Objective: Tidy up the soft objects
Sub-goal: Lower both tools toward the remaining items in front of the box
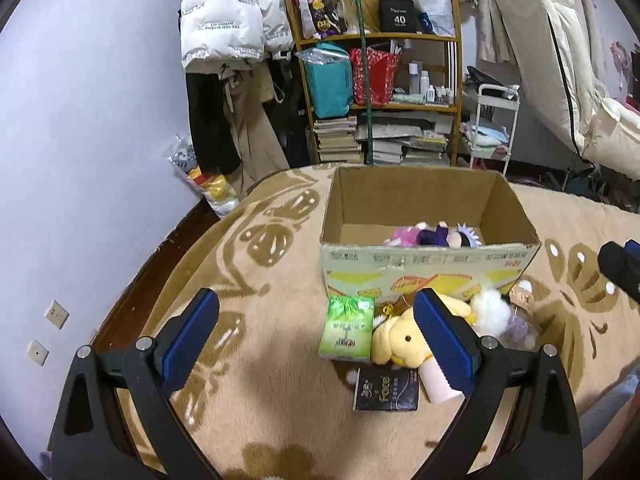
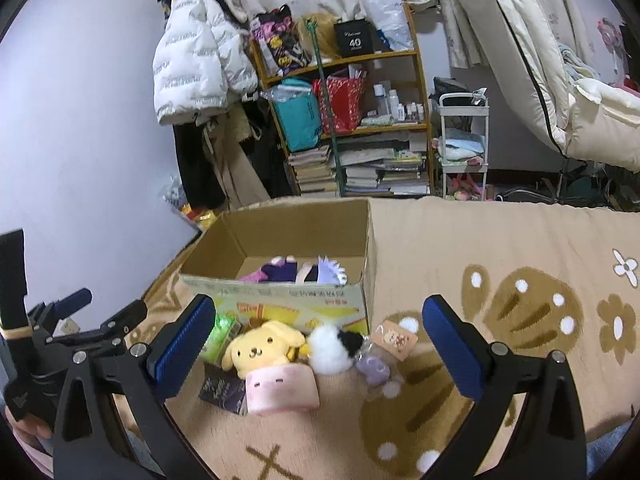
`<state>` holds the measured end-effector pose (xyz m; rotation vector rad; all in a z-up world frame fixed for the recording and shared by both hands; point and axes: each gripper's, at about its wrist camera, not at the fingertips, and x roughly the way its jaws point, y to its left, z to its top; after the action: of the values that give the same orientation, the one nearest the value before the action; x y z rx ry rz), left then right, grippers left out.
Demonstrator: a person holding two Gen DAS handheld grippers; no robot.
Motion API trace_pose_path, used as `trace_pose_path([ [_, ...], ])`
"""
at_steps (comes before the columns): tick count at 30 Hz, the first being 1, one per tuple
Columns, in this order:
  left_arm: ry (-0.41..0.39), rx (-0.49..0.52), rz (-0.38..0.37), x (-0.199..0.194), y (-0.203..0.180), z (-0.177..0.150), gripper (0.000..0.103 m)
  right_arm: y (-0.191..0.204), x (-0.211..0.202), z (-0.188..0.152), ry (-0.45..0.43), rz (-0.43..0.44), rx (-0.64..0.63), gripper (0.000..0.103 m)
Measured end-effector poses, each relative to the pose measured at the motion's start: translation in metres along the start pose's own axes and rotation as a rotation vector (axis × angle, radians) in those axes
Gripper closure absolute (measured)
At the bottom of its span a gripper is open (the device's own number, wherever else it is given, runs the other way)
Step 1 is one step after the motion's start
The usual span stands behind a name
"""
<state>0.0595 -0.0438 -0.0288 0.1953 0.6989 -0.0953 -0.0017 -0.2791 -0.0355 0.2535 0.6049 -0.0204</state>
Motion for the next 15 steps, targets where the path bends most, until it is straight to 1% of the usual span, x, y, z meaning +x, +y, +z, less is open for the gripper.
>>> trace_pose_path([
  [8, 0.055, -0.012, -0.013, 0.020, 0.000, -0.007, 0.006, 0.010, 0.018, -0.011, 0.031, -0.021, -0.053, 0.000],
  [15, 0.117, -0.030, -0.017, 0.045, 0.000, -0.013, 0.006, 0.010, 0.045, -0.017, 0.093, -0.035, -0.061, 0.000],
])
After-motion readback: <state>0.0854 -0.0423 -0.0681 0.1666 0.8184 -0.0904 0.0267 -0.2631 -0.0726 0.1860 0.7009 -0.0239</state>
